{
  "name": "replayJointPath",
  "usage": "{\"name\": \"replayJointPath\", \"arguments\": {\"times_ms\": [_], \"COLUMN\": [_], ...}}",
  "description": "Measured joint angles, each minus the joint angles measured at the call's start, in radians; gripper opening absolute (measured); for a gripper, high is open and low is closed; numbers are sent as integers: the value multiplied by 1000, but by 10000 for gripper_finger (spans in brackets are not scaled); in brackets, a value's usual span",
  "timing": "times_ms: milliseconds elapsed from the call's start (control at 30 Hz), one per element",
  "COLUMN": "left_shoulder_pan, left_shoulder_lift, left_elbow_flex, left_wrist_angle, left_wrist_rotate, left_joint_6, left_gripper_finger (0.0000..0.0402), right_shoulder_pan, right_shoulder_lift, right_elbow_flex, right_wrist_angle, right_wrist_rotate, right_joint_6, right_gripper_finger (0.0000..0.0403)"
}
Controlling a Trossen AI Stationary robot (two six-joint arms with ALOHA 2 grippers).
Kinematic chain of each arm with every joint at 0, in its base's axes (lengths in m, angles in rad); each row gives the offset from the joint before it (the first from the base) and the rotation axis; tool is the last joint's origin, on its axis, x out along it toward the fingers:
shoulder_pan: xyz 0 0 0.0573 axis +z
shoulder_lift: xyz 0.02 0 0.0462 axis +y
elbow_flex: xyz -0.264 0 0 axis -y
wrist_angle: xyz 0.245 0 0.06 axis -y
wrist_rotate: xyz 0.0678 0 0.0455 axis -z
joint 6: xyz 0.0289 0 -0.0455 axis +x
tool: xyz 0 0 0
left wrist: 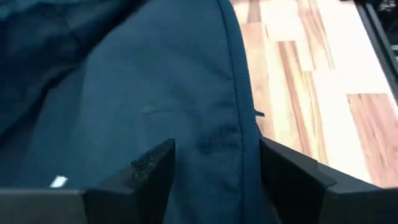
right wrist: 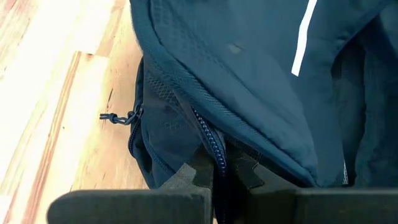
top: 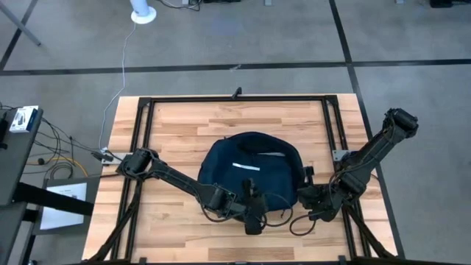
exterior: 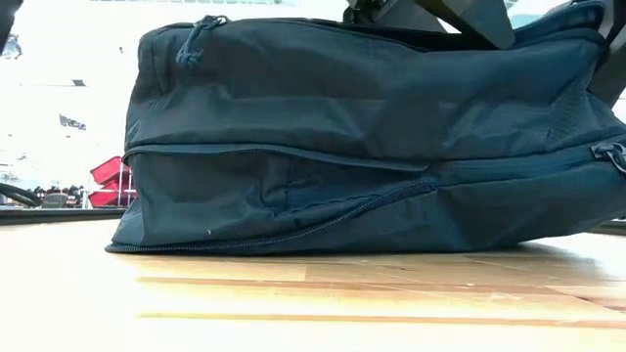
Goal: Unpack backpack
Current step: Remove the black headset from the blue backpack
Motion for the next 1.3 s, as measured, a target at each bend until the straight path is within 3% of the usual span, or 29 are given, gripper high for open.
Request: {"name": "replayJointPath", "arguments": {"times_ms": [133,333,467,600,733,833,900,1100,1300], "left_shoulder_pan": [11,28,21,7,-40,-87,-117,-194,-220], "left_shoulder_lift": [-2,-4,-3,-4,-5,-6,-20,-86,-83], "left_elbow_flex": [0,1,101,277,464,567,564,444,342], "left_wrist_angle": [-57,-69,-144,-382,-692,-970,-1118,-1122,-1124], "left_wrist_rotate": [12,90,92,69,-112,-253,-317,-354,-351], "left_joint_6": [-79,-101,-49,-49,-148,-347,-538,-878,-976], "left_gripper_finger": [157,16,8,3,2,2,2,1,1], "right_shoulder_pan": [0,0,0,0,3,3,3,2,0], "right_shoulder_lift": [0,0,0,0,0,0,0,2,2], "right_elbow_flex": [0,0,0,0,0,0,0,0,0], "right_wrist_angle": [0,0,0,-1,-1,-5,-10,-7,-1], "right_wrist_rotate": [0,0,0,0,0,6,12,15,16], "right_joint_6": [0,0,0,9,40,72,85,86,73], "right_gripper_finger": [0,0,0,0,0,0,0,0,0]}}
